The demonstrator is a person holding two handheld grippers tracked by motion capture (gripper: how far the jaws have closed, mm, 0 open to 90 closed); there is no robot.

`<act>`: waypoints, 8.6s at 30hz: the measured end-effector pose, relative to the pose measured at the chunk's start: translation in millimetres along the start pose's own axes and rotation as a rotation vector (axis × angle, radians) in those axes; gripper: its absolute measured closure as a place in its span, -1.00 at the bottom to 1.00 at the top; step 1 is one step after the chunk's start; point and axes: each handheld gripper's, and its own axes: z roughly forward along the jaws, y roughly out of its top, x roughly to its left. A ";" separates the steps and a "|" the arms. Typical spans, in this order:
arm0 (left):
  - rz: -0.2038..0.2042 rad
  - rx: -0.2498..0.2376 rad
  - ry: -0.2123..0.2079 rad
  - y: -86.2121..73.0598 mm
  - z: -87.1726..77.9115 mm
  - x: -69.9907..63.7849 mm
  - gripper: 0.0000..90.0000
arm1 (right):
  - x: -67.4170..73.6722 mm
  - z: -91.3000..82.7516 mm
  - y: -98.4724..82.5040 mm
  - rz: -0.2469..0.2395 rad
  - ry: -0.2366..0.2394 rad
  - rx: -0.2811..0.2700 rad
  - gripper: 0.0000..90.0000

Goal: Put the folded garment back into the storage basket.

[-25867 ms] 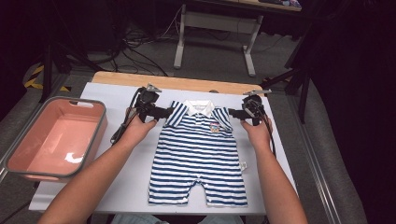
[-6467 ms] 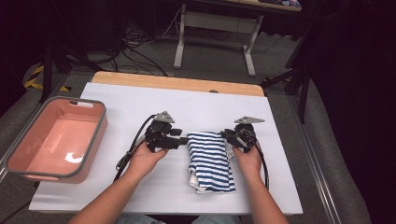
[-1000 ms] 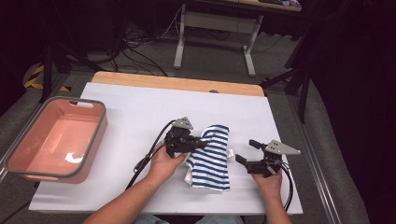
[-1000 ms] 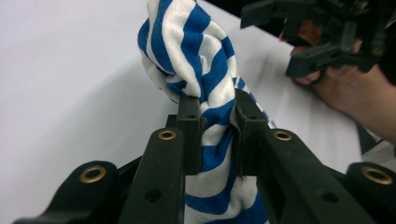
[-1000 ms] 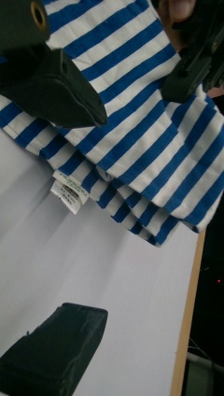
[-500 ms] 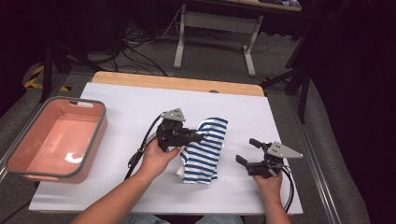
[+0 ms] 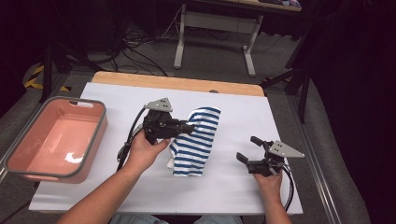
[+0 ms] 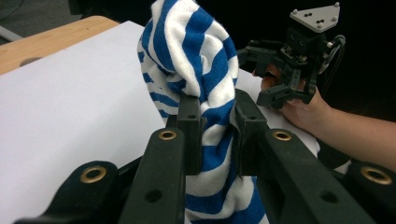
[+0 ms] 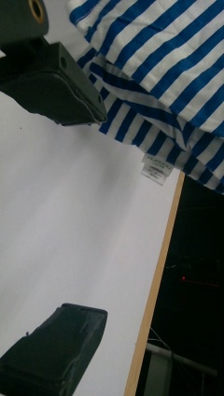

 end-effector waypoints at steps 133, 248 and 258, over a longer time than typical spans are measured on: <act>-0.290 0.051 0.329 -101.9 -310.9 77.0 0.71 | -1.7 14.6 -5.2 0.003 0.017 0.051 -0.91; -0.280 0.683 0.452 -126.4 -167.5 147.1 0.96 | 0.5 18.2 -5.1 -0.009 0.046 0.063 -0.92; -0.305 0.496 0.451 -113.5 -190.6 132.5 0.58 | 1.7 17.9 -4.5 -0.012 0.047 0.062 -0.92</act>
